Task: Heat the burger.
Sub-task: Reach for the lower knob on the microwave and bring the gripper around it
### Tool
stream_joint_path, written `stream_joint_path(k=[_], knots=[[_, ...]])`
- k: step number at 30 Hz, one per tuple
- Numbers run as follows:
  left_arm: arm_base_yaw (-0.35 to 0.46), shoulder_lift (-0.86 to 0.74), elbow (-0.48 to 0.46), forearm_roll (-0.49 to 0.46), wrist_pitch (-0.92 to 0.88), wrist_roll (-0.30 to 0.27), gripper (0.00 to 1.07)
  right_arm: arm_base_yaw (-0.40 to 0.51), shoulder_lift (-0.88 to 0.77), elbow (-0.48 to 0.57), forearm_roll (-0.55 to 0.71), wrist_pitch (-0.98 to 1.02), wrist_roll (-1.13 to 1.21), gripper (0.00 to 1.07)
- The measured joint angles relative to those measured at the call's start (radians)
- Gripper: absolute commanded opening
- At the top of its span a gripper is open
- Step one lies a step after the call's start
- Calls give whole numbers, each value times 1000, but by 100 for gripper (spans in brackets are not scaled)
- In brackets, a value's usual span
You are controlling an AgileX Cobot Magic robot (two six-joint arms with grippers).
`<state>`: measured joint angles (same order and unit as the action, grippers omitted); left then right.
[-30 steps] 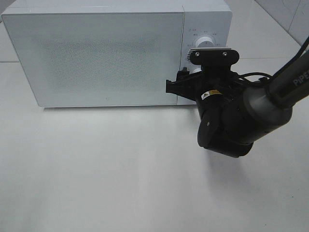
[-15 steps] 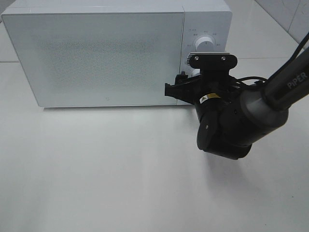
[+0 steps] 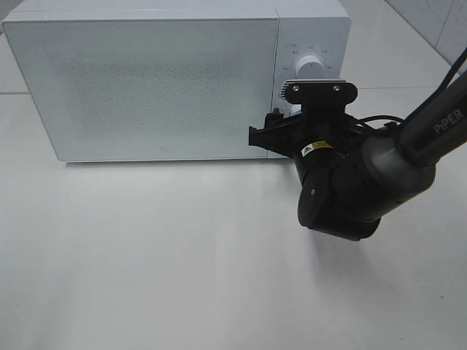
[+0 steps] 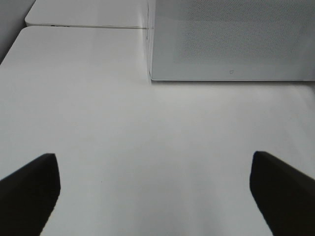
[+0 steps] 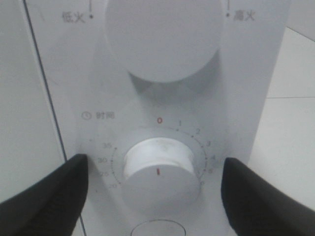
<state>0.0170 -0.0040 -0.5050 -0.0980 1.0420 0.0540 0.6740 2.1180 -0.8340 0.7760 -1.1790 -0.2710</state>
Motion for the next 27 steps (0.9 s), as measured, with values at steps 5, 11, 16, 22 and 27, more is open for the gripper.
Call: stream_joint_path(k=[5,11,16,22,27], knots=[[0,0,0,0,0,0,98,0,0,-3,-2,-4,-7,42],[0,0,0,0,0,0,98,0,0,-3,2,-10,-10,7],[0,0,0,0,0,0,98,0,0,-3,-1,-10,-10,2],[0,0,0,0,0,0,98,0,0,-3,-2,-10,8,2],[0,0,0,0,0,0,98,-1,0,-3,-8,-10,45,3]])
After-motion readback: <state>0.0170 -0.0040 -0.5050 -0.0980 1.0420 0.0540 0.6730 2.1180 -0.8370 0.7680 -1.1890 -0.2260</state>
